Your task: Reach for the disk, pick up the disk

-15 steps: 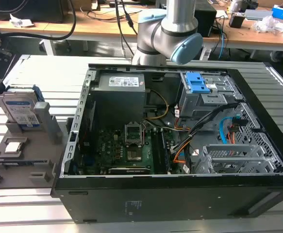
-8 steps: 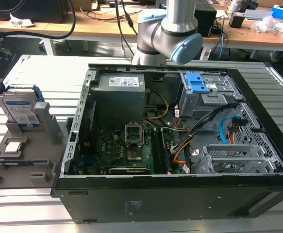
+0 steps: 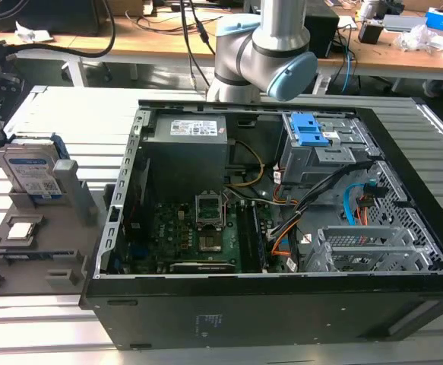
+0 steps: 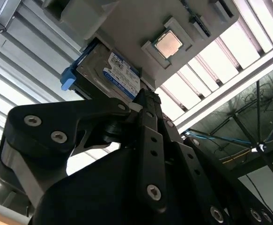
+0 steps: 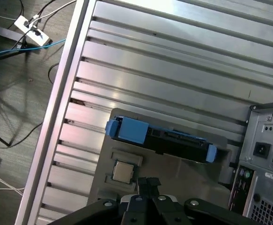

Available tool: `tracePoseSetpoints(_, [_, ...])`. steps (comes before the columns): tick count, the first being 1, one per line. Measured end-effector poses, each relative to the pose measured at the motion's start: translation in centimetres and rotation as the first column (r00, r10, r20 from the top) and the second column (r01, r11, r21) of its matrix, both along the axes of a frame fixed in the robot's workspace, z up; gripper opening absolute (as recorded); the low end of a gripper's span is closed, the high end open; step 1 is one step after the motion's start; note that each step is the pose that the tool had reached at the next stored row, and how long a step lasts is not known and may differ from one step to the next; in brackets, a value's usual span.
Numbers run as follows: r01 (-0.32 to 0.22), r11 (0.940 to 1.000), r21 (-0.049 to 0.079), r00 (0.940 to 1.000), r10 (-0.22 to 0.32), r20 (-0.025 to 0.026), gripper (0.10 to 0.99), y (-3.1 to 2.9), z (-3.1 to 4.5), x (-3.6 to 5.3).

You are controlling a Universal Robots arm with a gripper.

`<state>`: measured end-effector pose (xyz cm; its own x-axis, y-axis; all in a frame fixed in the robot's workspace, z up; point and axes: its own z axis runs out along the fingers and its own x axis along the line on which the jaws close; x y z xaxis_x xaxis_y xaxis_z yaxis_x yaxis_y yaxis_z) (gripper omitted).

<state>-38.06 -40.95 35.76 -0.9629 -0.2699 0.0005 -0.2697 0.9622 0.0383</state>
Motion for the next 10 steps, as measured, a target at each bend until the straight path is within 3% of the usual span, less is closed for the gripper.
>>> tracePoseSetpoints(10, [-0.098, 0.9952, 0.000, 0.9952, 0.098, 0.0001, 0.098, 0.00, 0.00, 0.00])
